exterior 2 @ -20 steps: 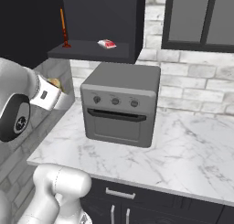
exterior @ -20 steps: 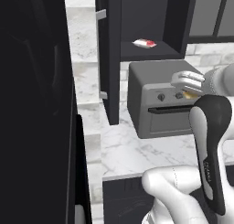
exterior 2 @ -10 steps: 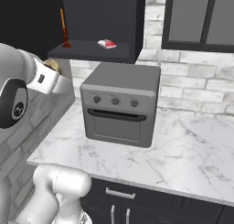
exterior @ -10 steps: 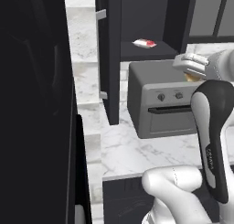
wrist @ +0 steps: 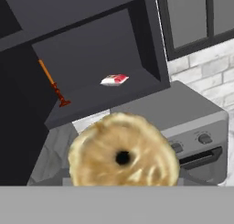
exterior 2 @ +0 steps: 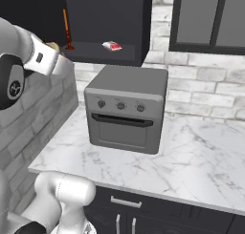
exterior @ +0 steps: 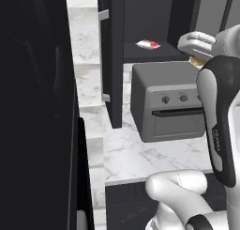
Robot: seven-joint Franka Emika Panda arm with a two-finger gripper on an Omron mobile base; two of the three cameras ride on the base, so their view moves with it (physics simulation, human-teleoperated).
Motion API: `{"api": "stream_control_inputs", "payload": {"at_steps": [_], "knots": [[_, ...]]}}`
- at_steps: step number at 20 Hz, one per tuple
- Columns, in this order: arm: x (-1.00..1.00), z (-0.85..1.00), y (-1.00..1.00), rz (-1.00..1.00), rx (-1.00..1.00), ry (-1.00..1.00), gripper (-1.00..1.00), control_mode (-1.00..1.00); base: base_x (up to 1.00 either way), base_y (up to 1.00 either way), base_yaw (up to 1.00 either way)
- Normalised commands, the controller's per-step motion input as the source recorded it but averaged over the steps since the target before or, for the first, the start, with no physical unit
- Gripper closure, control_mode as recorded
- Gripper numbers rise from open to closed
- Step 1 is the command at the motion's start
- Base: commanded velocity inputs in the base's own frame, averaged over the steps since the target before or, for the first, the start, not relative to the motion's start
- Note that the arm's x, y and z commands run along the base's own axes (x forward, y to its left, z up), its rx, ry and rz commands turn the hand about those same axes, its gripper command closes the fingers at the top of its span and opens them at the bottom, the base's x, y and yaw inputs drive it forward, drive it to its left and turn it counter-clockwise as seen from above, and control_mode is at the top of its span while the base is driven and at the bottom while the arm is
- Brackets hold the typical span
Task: Pick the candle and candle from the dining table and place them in the open cabinet. Close the cabinet after placing the objects.
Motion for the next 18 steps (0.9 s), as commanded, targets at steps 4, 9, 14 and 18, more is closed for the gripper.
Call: {"api": "stream_control_inputs", "payload": {"at_steps": [4, 9, 14, 18], "knots": [[0.26, 0.22, 0.09, 0.00, -0.04, 0.00, 1.00, -1.00, 0.00, 0.00, 0.00], [0.32, 0.03, 0.07, 0.00, -0.03, 0.00, 1.00, -1.00, 0.00, 0.00, 0.00], [0.42, 0.00, 0.08, 0.00, -0.03, 0.00, 1.00, -1.00, 0.00, 0.00, 0.00], [0.49, 0.00, 0.04, 0.00, -0.02, 0.02, 1.00, -1.00, 0.00, 0.00, 0.00]]}}
